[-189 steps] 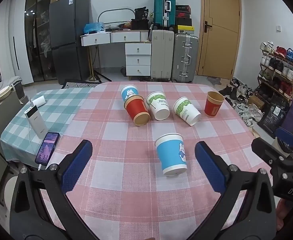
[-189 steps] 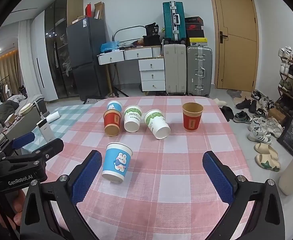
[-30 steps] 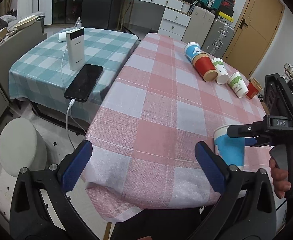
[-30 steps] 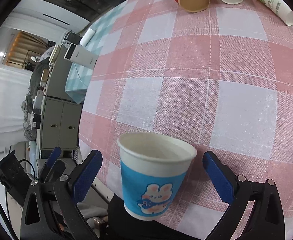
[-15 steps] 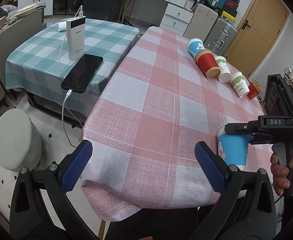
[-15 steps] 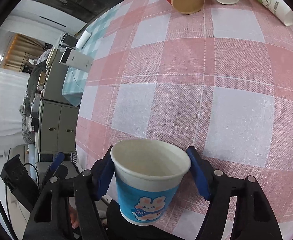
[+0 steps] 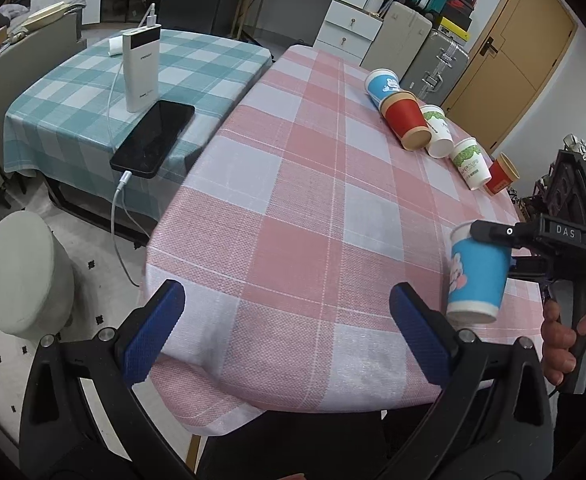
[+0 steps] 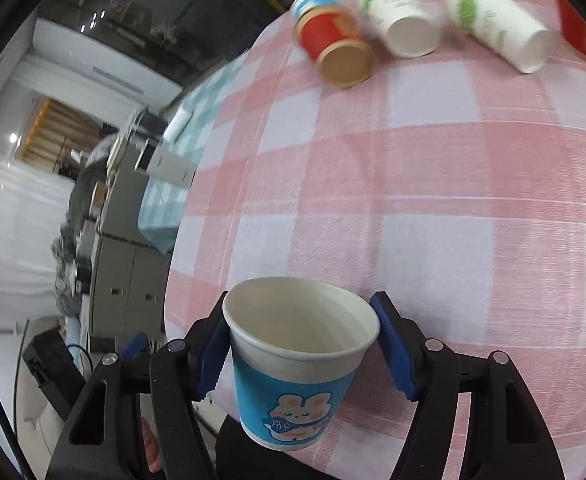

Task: Flip cup upright
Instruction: 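Rotate the blue cup rim-up with the right gripper and lower it onto the table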

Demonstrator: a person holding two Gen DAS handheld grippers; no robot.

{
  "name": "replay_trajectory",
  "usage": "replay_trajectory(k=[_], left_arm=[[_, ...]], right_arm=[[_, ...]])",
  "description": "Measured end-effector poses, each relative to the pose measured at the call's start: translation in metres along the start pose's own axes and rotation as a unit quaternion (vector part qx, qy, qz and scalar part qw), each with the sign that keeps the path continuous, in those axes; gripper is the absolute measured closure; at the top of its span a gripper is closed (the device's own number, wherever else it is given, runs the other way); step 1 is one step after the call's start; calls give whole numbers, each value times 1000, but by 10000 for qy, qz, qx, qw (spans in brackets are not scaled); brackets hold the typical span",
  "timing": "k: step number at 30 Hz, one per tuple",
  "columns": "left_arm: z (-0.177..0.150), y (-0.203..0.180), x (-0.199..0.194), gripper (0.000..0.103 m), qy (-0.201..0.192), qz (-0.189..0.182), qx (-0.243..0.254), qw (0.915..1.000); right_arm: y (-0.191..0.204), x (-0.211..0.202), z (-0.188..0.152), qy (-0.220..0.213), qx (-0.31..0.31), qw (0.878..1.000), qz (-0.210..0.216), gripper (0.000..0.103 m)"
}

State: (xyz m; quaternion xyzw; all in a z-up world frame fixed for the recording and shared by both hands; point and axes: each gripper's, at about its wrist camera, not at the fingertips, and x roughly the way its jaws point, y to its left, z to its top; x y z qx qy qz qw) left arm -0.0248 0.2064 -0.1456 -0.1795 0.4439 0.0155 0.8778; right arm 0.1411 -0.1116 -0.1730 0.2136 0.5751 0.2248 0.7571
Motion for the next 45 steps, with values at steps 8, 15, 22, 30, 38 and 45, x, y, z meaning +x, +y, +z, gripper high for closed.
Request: replay_trajectory(k=[8,15,22,30,38,45], left_arm=[[3,-36,18,1,129,-96,190,9997],[12,-93,37,1,185,-344,605,9974],[18,-126,44,1,143,-379,791,9960],[18,-130,43,1,190,-378,810,9958],[18,-127,40,1,193,-378,777,9961],[17,-131,37,1,228,-213,859,9958]], right_arm=[[-16,-56,-9,-1502,-796,9802,-1019,35],[-14,-64,-29,-2668,-1859,9186,-2245,35],[0,-46,-45,-2969,-2396,8846,-2681,35],[-6,-52,-58,-2719,-2105,9081,-2389,34],[-4,-51,-83,-2630,-2213,9108,-2286,33],[-2,-51,-84,-2391,-2254,9195,-2159,14]])
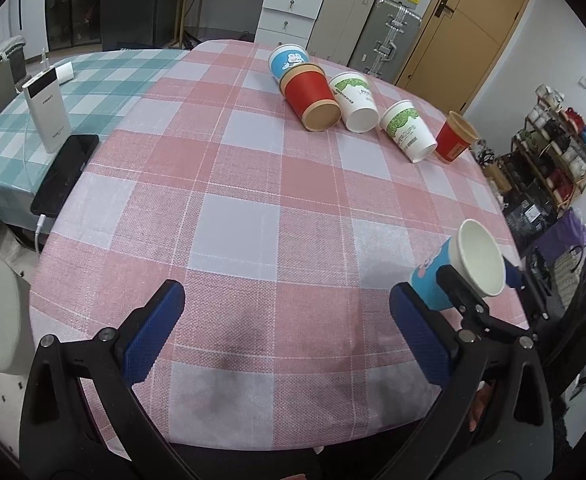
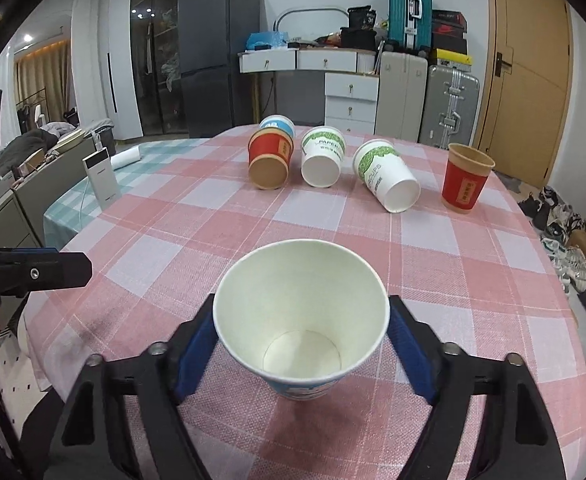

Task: Flip cup upright
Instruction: 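Rotate the blue cup rim-up with the right gripper and lower it onto the table, then open the right gripper and withdraw it from the upright cup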

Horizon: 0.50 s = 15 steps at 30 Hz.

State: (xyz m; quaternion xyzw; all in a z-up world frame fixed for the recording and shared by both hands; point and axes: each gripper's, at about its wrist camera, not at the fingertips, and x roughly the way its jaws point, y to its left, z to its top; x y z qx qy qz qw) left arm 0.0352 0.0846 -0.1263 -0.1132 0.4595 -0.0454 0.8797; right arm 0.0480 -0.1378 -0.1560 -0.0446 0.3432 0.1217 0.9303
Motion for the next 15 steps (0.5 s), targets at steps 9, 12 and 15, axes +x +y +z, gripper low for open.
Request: replay_trajectory(k=[9,12,15], left_arm=[[6,-6,-7,1,-78,47,68,9999],[8,-15,-9,1,-112,104,194,9997],[10,-25,-14,1,-203,86,283,9994]], right_arm=[[-4,-28,-4,-219,49,9996,192,3],[-9,-50,-2,-577,147,9981,139,0],[-13,-74,3,-958,225,9950,191,0]])
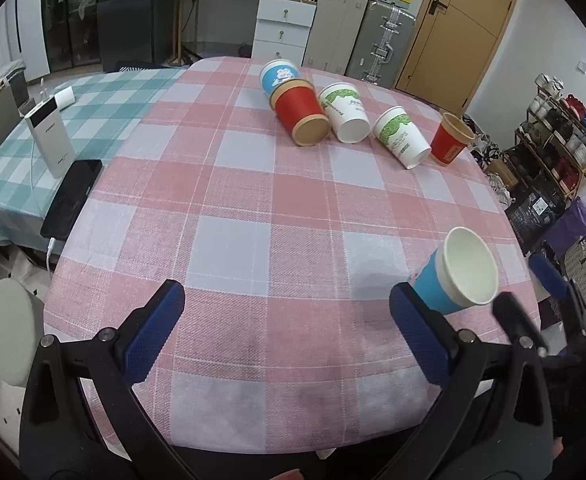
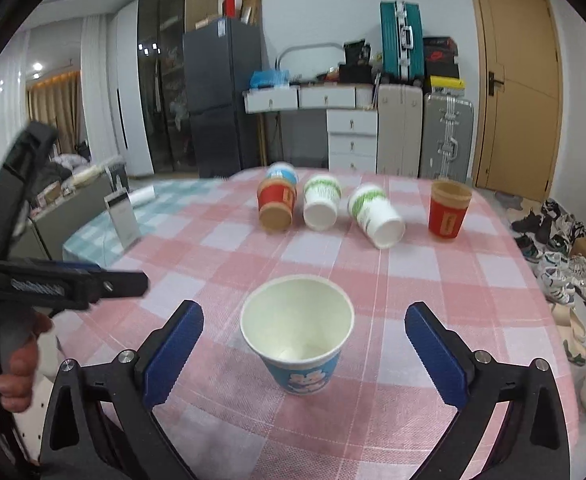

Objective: Flip cup upright

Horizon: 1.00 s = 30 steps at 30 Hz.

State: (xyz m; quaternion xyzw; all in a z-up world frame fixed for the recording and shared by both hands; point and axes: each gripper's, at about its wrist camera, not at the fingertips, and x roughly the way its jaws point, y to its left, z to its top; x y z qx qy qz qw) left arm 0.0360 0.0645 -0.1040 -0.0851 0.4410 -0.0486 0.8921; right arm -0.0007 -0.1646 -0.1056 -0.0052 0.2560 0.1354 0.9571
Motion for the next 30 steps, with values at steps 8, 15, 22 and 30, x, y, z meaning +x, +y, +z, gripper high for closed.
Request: replay_trajectory(k=[8,15,22,30], left_arm=[[7,-37,-24,1,-567,-3,380,9977],[12,-72,-42,1,-887,-100,673,9937],[1,-93,-50,1,-950,-253,844,9916],[-12,-102,-52,1,-918,-213,992,9906]], right_arm=[[-19,-30,29,96,217,9995,-207,0],[-29,-59,38,41,464,9987,-201,0],[-40,-66,28,171,718,9972,-144,0],[-36,-70,22,177,706,9971,-239,0]])
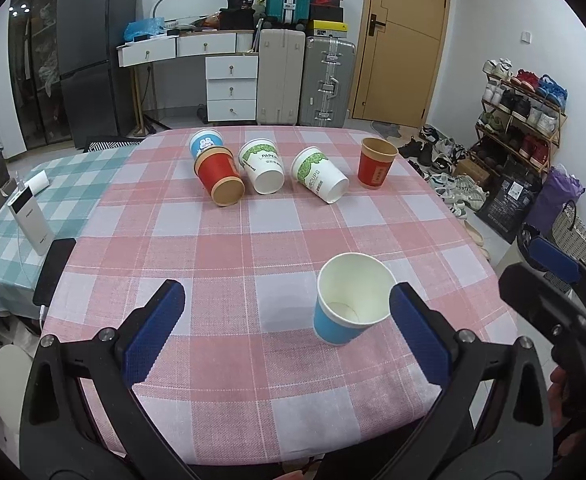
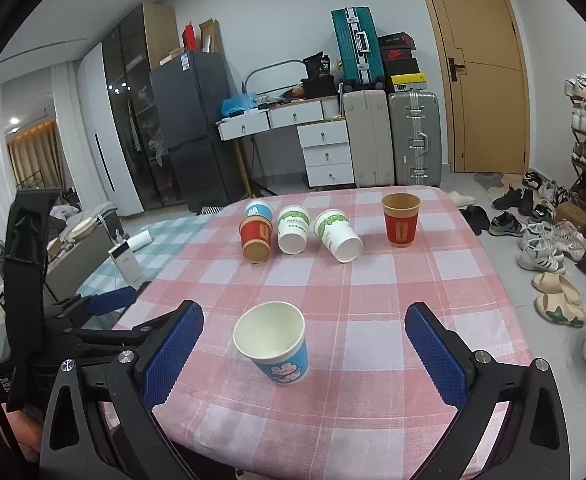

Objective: Flip cup upright

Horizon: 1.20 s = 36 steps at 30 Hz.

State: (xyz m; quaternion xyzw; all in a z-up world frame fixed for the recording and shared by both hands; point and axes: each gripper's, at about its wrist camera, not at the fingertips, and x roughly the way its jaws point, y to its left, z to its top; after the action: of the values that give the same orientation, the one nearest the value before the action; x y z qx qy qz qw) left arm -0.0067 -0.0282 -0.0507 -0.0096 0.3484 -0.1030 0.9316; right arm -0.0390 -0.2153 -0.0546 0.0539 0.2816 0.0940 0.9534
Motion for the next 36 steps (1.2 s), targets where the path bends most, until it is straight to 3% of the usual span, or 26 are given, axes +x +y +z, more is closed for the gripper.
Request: replay_trajectory(k=[36], left_arm=[[-3,9,4,1,23,51,-77,10000]], right_arm=[[-6,1,2,-38,46,10000,43,0]])
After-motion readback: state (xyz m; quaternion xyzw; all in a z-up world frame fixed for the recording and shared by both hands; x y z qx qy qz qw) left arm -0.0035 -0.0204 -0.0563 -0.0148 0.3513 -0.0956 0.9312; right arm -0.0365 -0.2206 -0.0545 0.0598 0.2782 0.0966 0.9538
